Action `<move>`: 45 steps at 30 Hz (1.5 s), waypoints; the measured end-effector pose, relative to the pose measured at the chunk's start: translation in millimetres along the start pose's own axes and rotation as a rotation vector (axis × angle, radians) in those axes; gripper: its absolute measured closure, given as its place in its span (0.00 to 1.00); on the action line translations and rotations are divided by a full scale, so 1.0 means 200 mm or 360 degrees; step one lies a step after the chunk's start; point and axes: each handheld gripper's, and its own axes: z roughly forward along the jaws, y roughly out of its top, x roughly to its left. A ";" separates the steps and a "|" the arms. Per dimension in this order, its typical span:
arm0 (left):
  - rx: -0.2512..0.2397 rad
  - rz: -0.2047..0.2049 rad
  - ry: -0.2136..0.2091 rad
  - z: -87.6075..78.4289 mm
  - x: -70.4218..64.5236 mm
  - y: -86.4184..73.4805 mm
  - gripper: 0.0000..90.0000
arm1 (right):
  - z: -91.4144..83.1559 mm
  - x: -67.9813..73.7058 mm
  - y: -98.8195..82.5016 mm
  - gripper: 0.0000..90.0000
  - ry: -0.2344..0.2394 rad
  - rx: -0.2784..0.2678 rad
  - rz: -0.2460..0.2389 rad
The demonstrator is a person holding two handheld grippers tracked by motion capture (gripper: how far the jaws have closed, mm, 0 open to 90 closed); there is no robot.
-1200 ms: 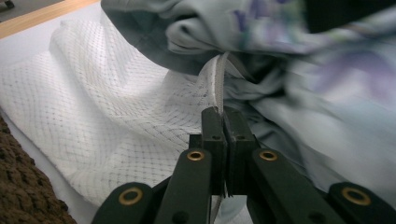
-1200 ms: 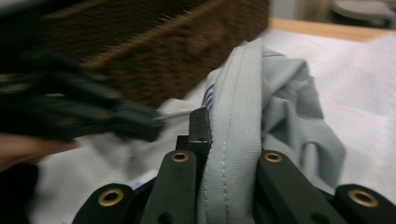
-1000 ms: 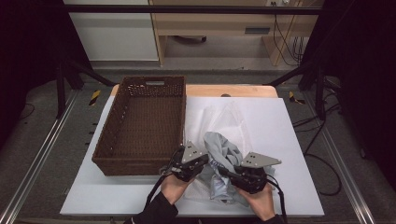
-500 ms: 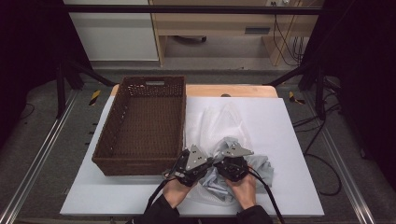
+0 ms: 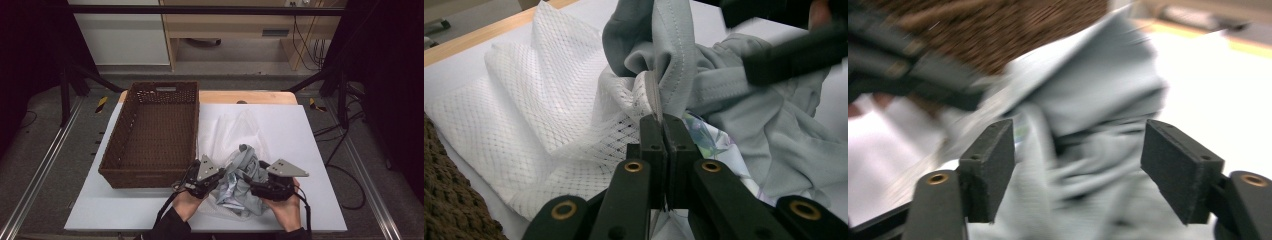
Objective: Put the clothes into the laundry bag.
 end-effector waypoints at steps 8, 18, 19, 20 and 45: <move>0.0020 0.0002 -0.0012 0.02 0.00 -0.01 0.98 | 0.20 -0.15 0.07 0.32 -0.0016 -0.0026 0.0261; 0.0035 -0.0012 -0.0010 0.02 0.01 -0.02 0.98 | 0.27 -0.09 0.07 0.99 0.0168 0.0149 0.0162; 0.0030 -0.0017 -0.0007 0.02 0.02 -0.02 0.98 | 0.22 -0.09 0.08 1.00 0.0196 0.0114 0.0149; 0.0030 -0.0017 -0.0007 0.02 0.02 -0.02 0.98 | 0.22 -0.09 0.08 1.00 0.0196 0.0114 0.0149; 0.0008 0.0011 -0.0035 0.00 -0.02 0.01 0.98 | 0.38 0.15 -0.07 0.98 0.0149 0.0254 -0.0031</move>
